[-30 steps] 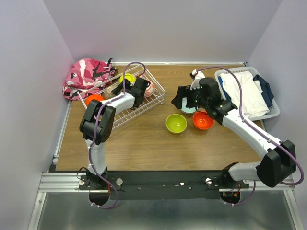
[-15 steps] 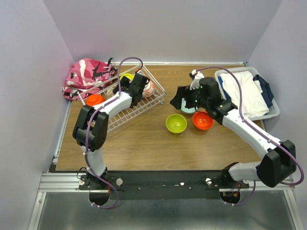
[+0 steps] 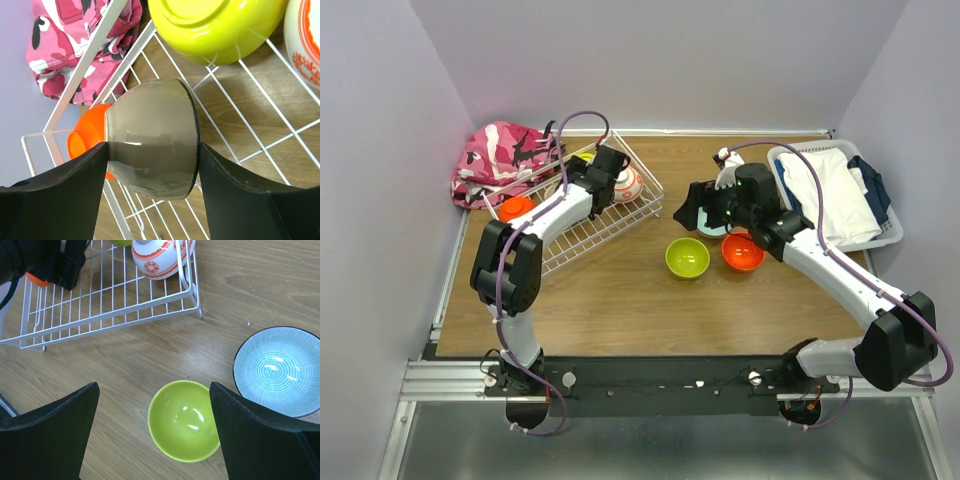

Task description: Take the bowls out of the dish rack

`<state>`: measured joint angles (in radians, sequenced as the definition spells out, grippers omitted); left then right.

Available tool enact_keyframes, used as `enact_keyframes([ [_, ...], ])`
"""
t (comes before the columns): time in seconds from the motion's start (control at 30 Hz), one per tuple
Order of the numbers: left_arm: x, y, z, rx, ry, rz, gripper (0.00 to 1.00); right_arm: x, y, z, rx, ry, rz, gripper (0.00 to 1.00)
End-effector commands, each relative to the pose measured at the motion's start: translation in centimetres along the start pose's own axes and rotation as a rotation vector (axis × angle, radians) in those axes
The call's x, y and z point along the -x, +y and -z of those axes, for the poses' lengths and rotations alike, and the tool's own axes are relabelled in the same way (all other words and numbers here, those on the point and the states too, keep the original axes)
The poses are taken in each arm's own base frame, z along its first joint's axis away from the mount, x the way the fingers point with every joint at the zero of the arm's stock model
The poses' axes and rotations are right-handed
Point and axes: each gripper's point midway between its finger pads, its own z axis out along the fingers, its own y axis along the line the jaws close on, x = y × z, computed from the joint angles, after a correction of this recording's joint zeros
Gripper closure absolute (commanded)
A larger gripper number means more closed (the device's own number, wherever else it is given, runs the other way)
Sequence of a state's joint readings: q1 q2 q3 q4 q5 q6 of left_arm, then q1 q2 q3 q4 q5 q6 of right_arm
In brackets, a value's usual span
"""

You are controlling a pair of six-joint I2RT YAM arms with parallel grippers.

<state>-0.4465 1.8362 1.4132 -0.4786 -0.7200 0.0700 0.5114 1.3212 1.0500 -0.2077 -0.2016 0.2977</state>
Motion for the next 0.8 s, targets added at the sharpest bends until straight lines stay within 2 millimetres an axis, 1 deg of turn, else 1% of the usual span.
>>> enact_keyframes([
  [0.0, 2.6, 3.6, 2.4, 0.002, -0.057, 0.186, 0.92, 0.0, 1.1, 0.0, 0.056, -0.006, 0.004, 0.01],
  [0.03, 2.9, 3.8, 2.8, -0.018, -0.069, 0.211, 0.93, 0.0, 1.2, -0.2, 0.061, -0.006, 0.004, 0.01],
  [0.1, 2.9, 4.1, 3.0, -0.044, -0.071, 0.252, 0.93, 0.0, 1.4, -0.4, 0.073, 0.0, 0.004, 0.01],
  [0.13, 2.8, 4.7, 3.0, -0.051, -0.073, 0.276, 0.94, 0.1, 1.5, -0.5, 0.078, -0.004, 0.004, 0.02],
  [0.2, 2.5, 4.6, 3.0, -0.099, -0.071, 0.318, 0.94, 0.2, 1.7, -0.8, 0.091, -0.001, -0.002, 0.02],
  [0.23, 2.3, 5.4, 2.9, -0.1, -0.07, 0.365, 0.97, 0.4, 1.8, -0.9, 0.098, -0.006, -0.006, 0.01],
  [0.27, 2.3, 5.5, 3.0, -0.116, -0.073, 0.39, 0.98, 0.4, 1.9, -1.0, 0.103, -0.006, -0.009, 0.02],
  [0.3, 2.2, 5.2, 3.0, -0.155, -0.073, 0.409, 0.98, 0.3, 2.1, -1.3, 0.114, 0.0, -0.013, 0.02],
  [0.33, 2.3, 5.7, 3.5, -0.174, -0.087, 0.44, 0.98, 0.4, 2.2, -1.4, 0.125, -0.003, -0.019, 0.02],
  [0.37, 2.4, 6.2, 3.4, -0.184, -0.091, 0.491, 0.98, 0.5, 2.4, -1.6, 0.131, -0.002, -0.024, 0.02],
  [0.4, 2.2, 5.8, 3.6, -0.226, -0.095, 0.509, 0.98, 0.4, 2.7, -1.7, 0.152, 0.004, -0.029, 0.02],
  [0.43, 2.5, 6.3, 4.2, -0.242, -0.115, 0.539, 0.98, 0.5, 2.9, -2.0, 0.163, 0.005, -0.037, 0.02],
  [0.5, 2.9, 6.8, 4.5, -0.273, -0.141, 0.604, 0.98, 0.5, 3.4, -2.3, 0.194, 0.014, -0.049, 0.02],
  [0.53, 3.1, 6.5, 5.2, -0.32, -0.158, 0.625, 0.98, 0.5, 3.7, -2.7, 0.209, 0.02, -0.062, 0.02],
  [0.6, 3.8, 6.7, 5.9, -0.372, -0.195, 0.696, 0.98, 0.6, 4.4, -2.8, 0.248, 0.025, -0.076, 0.02],
  [0.63, 3.8, 6.3, 6.6, -0.418, -0.21, 0.715, 0.98, 0.8, 4.6, -3.1, 0.262, 0.024, -0.089, 0.02],
  [0.7, 4.5, 6.3, 7.4, -0.467, -0.243, 0.774, 0.98, 0.4, 5.0, -3.6, 0.293, 0.044, -0.108, 0.02],
  [0.73, 4.1, 5.8, 7.5, -0.491, -0.237, 0.792, 0.99, 0.7, 5.3, -3.8, 0.303, 0.04, -0.121, 0.02],
  [0.77, 4.9, 5.9, 8.5, -0.535, -0.277, 0.812, 0.99, 0.4, 5.3, -4.1, 0.311, 0.052, -0.135, 0.02],
])
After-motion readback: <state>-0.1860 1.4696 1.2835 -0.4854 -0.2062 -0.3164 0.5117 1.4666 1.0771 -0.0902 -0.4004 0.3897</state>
